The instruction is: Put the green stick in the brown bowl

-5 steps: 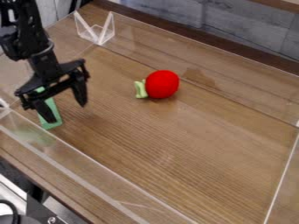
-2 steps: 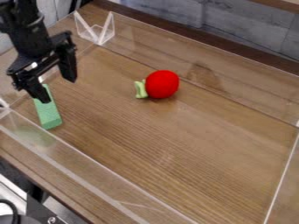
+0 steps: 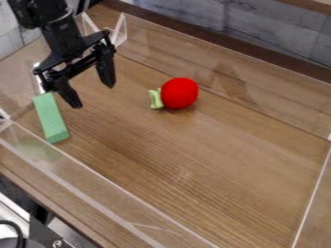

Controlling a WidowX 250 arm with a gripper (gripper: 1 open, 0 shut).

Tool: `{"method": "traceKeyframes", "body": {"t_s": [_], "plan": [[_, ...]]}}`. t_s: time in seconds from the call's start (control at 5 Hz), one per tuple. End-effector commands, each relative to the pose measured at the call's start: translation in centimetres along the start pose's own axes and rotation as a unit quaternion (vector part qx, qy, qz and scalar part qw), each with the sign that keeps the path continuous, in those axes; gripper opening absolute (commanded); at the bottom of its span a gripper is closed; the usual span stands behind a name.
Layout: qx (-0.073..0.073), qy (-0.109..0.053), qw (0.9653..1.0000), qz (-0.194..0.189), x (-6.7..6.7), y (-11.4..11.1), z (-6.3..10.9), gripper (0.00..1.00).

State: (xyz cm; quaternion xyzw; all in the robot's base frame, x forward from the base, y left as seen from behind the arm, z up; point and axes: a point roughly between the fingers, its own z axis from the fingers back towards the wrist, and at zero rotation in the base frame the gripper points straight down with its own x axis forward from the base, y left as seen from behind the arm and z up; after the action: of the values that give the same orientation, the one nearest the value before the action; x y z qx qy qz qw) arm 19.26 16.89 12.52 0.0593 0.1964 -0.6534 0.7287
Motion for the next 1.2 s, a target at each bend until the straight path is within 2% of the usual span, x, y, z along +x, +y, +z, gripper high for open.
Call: {"method": "traceKeyframes", "body": {"t_s": [0.0,0.2,0.6,0.8,1.0], "plan": [[0.02,0.009,0.9996,0.019,-0.1,0.6,1.7,1.0],[0.015,0.01,0.9993,0.033,-0.6,0.0,1.8,1.0],[0.024,0.018,0.9991,0.03,-1.9,-0.6,2.0,1.0],[0.021,0.018,0.9989,0.038,-1.9,-0.2,2.2,1.0],[0.028,0.02,0.9991,0.023,-0.7,0.7,2.3,1.0]]}}
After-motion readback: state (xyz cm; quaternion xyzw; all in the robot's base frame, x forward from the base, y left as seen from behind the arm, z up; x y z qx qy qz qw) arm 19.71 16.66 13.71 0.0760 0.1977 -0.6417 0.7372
